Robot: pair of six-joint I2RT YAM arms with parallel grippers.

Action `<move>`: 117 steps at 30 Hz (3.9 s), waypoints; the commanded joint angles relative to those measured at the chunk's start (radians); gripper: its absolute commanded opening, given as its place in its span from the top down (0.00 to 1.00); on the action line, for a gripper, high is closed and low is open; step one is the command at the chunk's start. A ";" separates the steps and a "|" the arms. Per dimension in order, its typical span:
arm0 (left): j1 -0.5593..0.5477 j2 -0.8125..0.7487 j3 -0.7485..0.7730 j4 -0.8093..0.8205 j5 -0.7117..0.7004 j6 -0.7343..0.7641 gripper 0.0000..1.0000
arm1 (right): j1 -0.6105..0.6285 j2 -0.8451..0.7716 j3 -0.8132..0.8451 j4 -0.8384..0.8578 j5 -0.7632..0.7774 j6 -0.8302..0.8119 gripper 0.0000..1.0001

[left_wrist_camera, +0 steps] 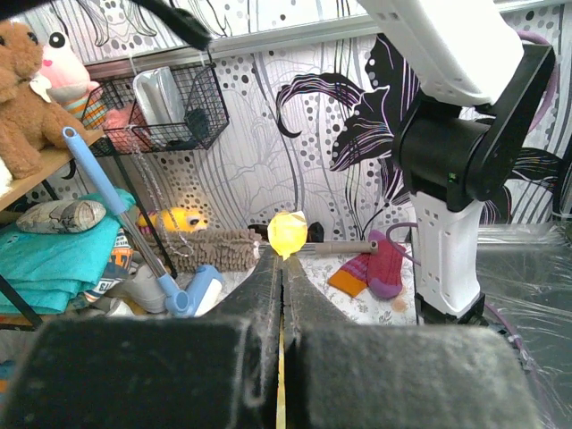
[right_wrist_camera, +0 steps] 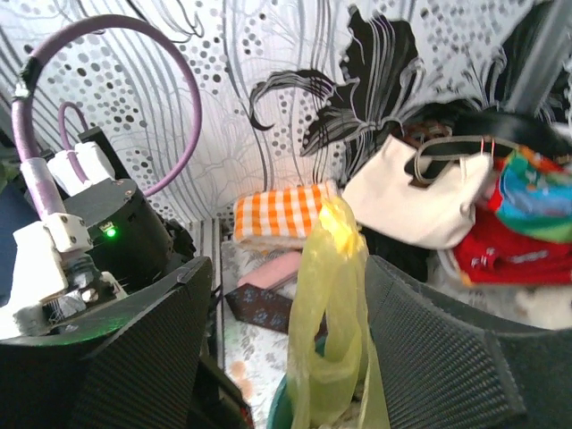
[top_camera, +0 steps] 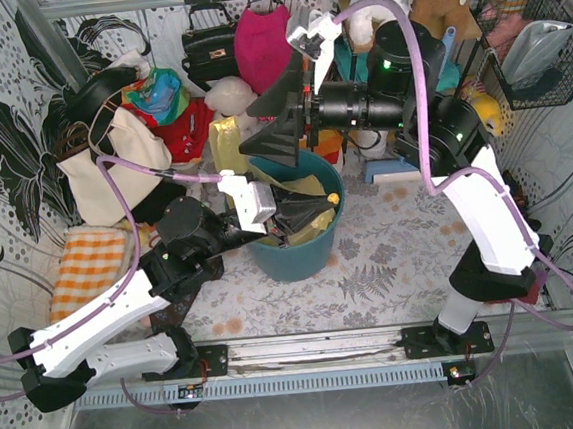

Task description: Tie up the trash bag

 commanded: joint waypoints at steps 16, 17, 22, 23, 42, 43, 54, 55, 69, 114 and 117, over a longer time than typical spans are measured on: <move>-0.005 -0.026 0.020 0.011 0.022 -0.021 1.00 | -0.064 0.145 0.071 0.220 -0.317 -0.151 0.43; -0.005 -0.022 0.027 0.006 0.026 -0.019 1.00 | -0.068 0.149 0.072 0.229 -0.317 -0.145 0.44; -0.005 -0.012 0.037 0.003 0.032 -0.018 1.00 | -0.083 0.176 0.091 0.254 -0.344 -0.122 0.54; -0.005 -0.012 0.037 0.004 0.032 -0.018 1.00 | -0.085 0.179 0.089 0.254 -0.351 -0.120 0.56; -0.004 -0.063 0.002 0.027 -0.170 0.000 1.00 | -0.090 0.004 -0.265 0.430 -0.124 -0.013 1.00; -0.004 -0.072 -0.011 0.039 -0.202 0.007 1.00 | -0.090 -0.047 -0.333 0.467 -0.075 0.006 1.00; -0.005 -0.120 -0.072 0.104 -0.433 0.047 1.00 | -0.090 -0.318 -0.698 0.557 0.321 0.259 1.00; -0.005 -0.120 -0.074 0.108 -0.441 0.050 1.00 | -0.090 -0.336 -0.723 0.557 0.349 0.283 1.00; -0.005 -0.149 -0.096 0.132 -0.477 0.060 1.00 | -0.088 -0.469 -0.976 0.614 0.447 0.459 1.00; -0.005 -0.190 -0.125 0.120 -0.561 0.047 1.00 | 0.035 -0.562 -1.187 0.813 0.287 0.275 1.00; -0.005 -0.185 -0.125 0.120 -0.567 0.041 1.00 | 0.036 -0.565 -1.196 0.817 0.276 0.279 0.98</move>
